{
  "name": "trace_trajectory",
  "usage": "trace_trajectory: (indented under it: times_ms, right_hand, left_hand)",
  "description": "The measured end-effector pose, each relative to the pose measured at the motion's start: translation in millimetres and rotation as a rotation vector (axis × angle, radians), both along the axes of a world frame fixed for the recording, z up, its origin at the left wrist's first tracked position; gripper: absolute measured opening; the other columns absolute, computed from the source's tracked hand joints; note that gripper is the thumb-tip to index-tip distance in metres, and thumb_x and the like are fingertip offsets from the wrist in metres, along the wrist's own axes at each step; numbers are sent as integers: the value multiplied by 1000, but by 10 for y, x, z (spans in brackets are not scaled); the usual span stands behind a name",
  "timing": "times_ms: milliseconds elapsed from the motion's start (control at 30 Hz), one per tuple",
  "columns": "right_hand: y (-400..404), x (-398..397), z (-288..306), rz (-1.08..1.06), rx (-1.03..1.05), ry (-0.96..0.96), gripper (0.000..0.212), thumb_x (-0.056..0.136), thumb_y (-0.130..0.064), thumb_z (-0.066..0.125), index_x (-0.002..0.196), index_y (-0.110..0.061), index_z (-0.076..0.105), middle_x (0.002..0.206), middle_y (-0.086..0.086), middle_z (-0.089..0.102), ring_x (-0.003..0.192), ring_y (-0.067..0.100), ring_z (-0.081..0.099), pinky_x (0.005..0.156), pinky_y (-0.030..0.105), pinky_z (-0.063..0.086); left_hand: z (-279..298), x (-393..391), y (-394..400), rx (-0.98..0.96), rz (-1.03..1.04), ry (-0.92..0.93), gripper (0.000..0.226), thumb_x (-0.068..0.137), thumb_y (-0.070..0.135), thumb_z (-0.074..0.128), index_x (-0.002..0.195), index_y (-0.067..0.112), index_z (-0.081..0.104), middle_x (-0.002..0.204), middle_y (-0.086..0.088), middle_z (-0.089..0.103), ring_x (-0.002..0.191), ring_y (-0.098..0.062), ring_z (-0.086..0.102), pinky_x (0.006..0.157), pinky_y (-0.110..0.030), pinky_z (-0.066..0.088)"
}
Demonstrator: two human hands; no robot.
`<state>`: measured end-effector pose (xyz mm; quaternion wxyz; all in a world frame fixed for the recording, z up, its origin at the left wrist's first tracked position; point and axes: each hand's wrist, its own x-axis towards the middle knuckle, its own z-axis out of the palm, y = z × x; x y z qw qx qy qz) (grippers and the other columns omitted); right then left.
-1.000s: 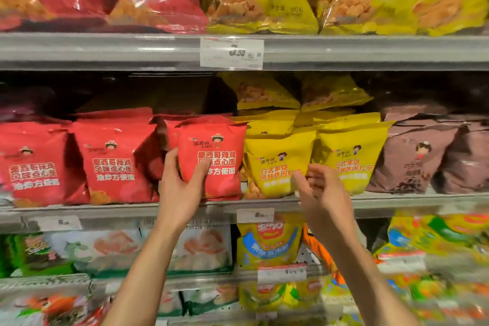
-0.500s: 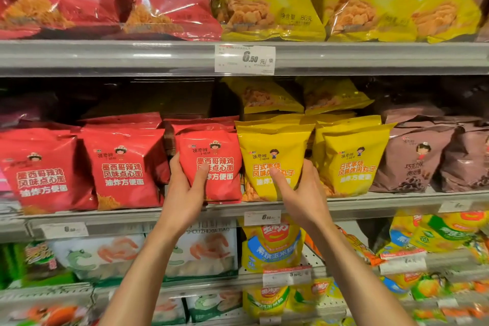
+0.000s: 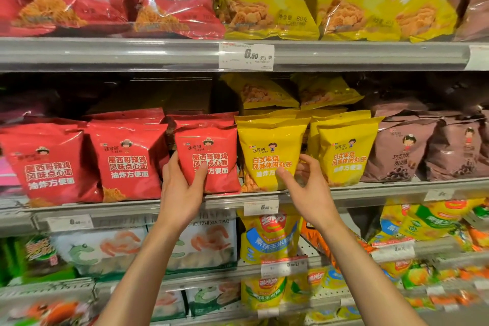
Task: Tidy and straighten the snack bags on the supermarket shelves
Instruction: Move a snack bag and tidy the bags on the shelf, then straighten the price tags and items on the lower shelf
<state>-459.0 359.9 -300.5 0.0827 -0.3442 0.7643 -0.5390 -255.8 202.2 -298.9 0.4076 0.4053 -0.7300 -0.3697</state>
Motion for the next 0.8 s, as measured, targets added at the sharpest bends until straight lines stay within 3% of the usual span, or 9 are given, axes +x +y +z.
trace_trajectory:
  times_ms: [133, 200, 267, 367, 467, 567, 667, 800]
  right_hand:
    - [201, 52, -38, -9, -76, -50, 53, 93, -43, 70, 137, -20, 52, 126, -4, 62, 118, 9, 60, 105, 36, 51]
    - [321, 114, -44, -22, -124, -75, 42, 95, -35, 70, 131, -18, 57, 121, -1, 66, 109, 1, 63, 97, 26, 53]
    - [456, 184, -58, -27, -161, -136, 29, 96, -26, 70, 122, -15, 62, 108, 4, 70, 91, -6, 65, 87, 20, 55]
    - [676, 260, -170, -46, -201, -260, 14, 97, -17, 67, 108, -8, 68, 89, 5, 72, 73, 2, 67, 77, 32, 57]
    - [906, 305, -354, -92, -198, -348, 9, 99, -11, 63, 102, -4, 69, 78, 4, 70, 62, 4, 63, 61, 17, 53]
    - [1153, 286, -550, -120, -165, -401, 10, 99, -7, 62, 99, -5, 71, 74, 3, 72, 66, 15, 64, 65, 25, 54]
    - [1386, 170, -732, -163, -149, -426, 12, 99, -4, 61, 93, -7, 71, 75, 5, 72, 65, 16, 65, 66, 24, 58]
    - [1595, -94, -931, -173, -126, -460, 14, 99, -5, 61, 91, -9, 72, 81, 10, 73, 73, 21, 65, 76, 34, 56]
  left_hand:
    - [-22, 158, 109, 4, 35, 21, 79, 96, 47, 63, 159, 27, 21, 157, 2, 35, 142, -16, 39, 119, -47, 35]
    - [-25, 247, 193, -10, 36, 46, 74, 97, 43, 63, 158, 27, 24, 155, 3, 38, 140, -15, 42, 117, -42, 36]
    - [-34, 339, 297, -33, 33, 114, 59, 98, 37, 64, 149, 29, 36, 143, 5, 46, 128, -10, 49, 109, -33, 41]
    - [-92, 434, 470, 12, 39, 242, 26, 99, 27, 64, 122, 31, 54, 114, 7, 60, 100, -6, 60, 89, -23, 47]
    - [-255, 465, 646, 134, -50, 337, 16, 100, 13, 61, 107, 27, 57, 93, 3, 63, 83, -10, 60, 79, -20, 49]
    - [-491, 418, 802, 218, -69, 307, 12, 100, 17, 62, 105, 28, 59, 91, -4, 70, 86, -18, 67, 79, -31, 52]
    - [-677, 306, 997, 277, -57, 288, 13, 100, 11, 61, 103, 24, 61, 88, -4, 70, 76, -8, 67, 74, -23, 49]
    - [-867, 107, 1234, 339, -67, 281, 9, 101, 13, 60, 97, 19, 63, 99, -6, 72, 83, -21, 67, 74, -23, 52]
